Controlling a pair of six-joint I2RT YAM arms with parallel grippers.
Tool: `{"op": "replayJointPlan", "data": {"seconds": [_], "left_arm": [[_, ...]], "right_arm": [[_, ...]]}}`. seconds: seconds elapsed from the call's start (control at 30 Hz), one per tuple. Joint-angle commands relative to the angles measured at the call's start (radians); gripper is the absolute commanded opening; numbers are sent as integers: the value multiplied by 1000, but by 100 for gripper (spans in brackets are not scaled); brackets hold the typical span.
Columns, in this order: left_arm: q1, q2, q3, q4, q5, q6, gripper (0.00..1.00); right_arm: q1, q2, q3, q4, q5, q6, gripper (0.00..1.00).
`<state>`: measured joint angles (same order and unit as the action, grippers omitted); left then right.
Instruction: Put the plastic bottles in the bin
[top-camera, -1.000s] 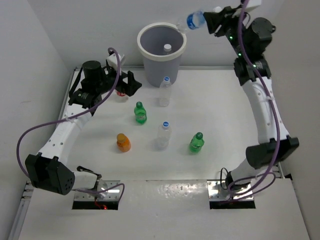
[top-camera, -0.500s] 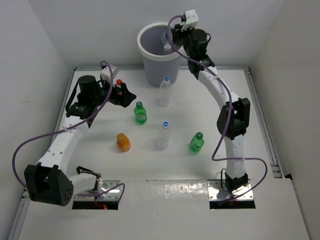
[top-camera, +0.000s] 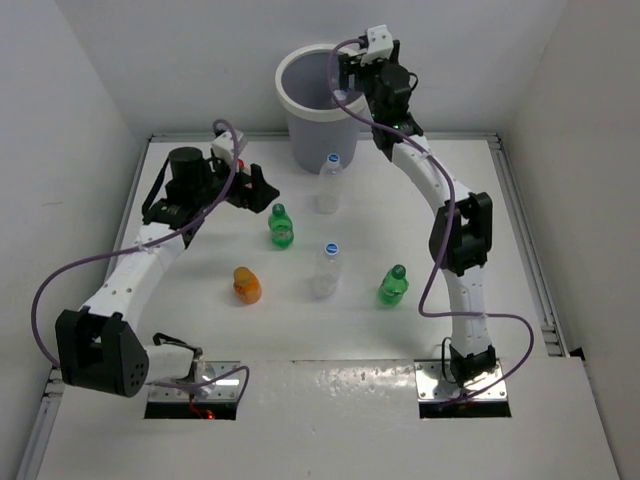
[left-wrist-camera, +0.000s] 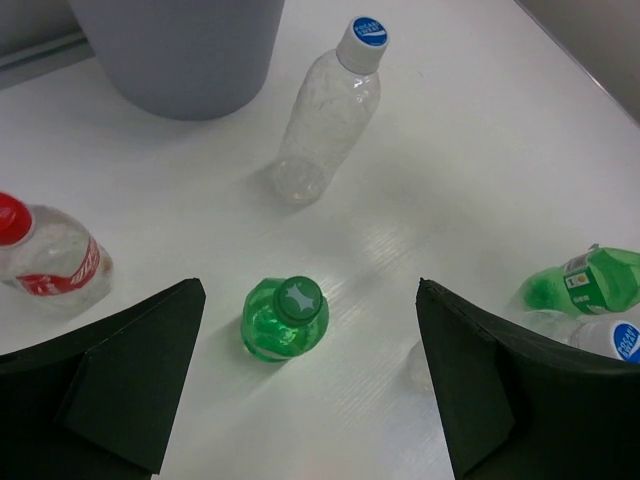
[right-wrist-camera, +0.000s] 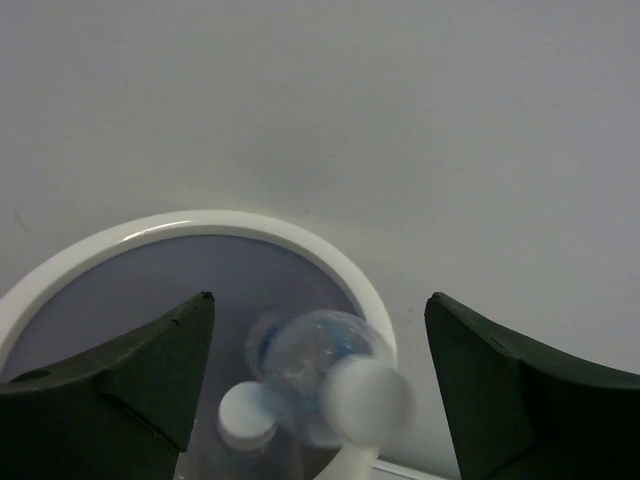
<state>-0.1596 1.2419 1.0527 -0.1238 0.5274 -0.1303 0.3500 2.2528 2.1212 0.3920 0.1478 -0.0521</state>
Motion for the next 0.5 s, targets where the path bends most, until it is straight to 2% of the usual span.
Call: {"op": "replayJointPlan", "data": {"seconds": [0.0, 0.23, 0.4, 0.47], "left_arm": [[-53, 48, 96, 41, -27, 41, 93], [-162, 211, 253, 64, -124, 133, 93], [-222, 350, 384, 104, -190, 184, 93], [-236, 411, 411, 118, -190, 196, 93]], "right_arm": [[-11, -73, 14, 53, 35, 31, 85], [-25, -268, -73, -21, 1, 141, 88], [-100, -446, -148, -248, -46, 231, 89], [-169, -537, -242, -321, -89, 265, 89]]}}
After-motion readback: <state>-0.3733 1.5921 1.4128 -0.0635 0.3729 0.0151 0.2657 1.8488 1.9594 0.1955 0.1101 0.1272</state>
